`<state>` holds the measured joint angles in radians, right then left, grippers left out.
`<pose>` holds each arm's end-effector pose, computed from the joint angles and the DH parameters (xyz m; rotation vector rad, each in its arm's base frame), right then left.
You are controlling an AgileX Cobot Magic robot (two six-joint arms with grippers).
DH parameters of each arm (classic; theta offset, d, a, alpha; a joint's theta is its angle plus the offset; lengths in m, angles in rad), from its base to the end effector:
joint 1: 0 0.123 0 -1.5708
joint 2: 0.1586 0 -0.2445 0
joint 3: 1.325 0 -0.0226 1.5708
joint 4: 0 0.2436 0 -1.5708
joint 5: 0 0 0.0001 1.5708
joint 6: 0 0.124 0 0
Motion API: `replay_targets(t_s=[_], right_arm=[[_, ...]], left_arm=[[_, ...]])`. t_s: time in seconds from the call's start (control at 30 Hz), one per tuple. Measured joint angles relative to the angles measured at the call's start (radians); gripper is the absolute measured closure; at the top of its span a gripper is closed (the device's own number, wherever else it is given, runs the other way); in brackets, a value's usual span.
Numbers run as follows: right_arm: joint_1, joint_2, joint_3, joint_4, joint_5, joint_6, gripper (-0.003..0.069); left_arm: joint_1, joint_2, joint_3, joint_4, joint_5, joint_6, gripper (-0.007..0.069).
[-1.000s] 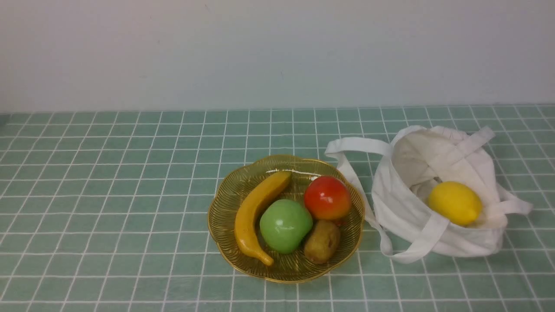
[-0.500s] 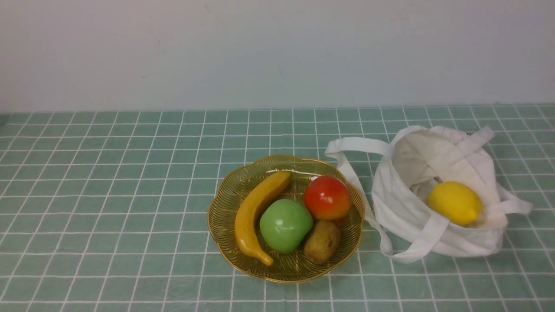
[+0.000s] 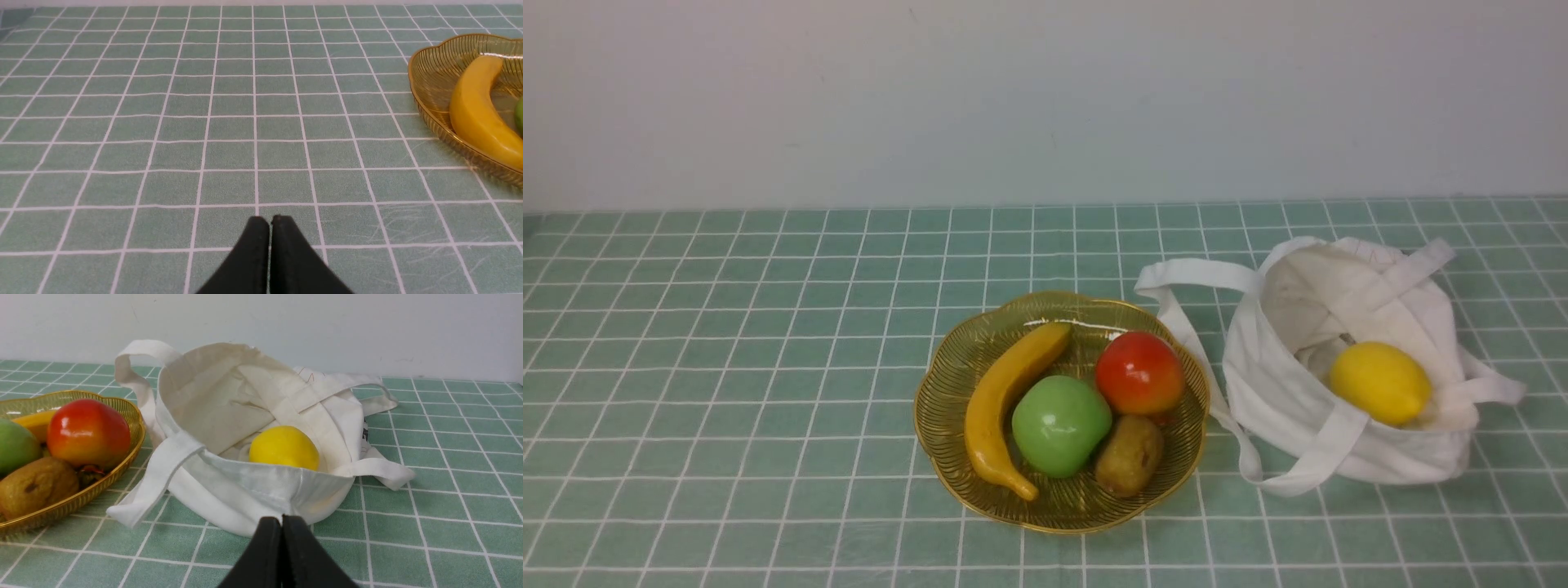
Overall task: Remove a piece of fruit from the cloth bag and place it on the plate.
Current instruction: Use the right arm to grab a lemon from the bag
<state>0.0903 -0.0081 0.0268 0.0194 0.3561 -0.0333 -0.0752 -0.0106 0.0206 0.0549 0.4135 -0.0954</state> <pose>0.1181 0.0115 0.1636 -0.1026 1.8559 0.0585 0.1162 -0.0060 0.1594 0.0137 1.9069 -0.0604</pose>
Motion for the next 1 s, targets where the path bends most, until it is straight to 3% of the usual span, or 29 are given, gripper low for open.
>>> replay_targets(t_s=[0.63, 0.7, 0.77, 0.87, 1.0], right_arm=[[0.000, 0.000, 0.000, 0.022, 0.000, 0.020, 0.0673], [0.000, 0.000, 0.000, 0.127, -0.006, 0.075, 0.0673], [0.000, 0.000, 0.002, 0.338, -0.028, 0.177, 0.0673], [0.000, 0.000, 0.002, 0.505, -0.074, 0.223, 0.0673], [0.000, 0.000, 0.002, 0.615, -0.123, 0.231, 0.0673]], left_arm=[[0.000, 0.000, 0.000, 0.000, 0.000, 0.000, 0.0632], [0.000, 0.000, 0.000, 0.000, 0.000, 0.000, 0.0632], [0.000, 0.000, 0.000, 0.000, 0.000, 0.000, 0.0632], [0.000, 0.000, 0.000, 0.000, 0.000, 0.000, 0.0632], [0.000, 0.000, 0.000, 0.000, 0.000, 0.000, 0.0632]])
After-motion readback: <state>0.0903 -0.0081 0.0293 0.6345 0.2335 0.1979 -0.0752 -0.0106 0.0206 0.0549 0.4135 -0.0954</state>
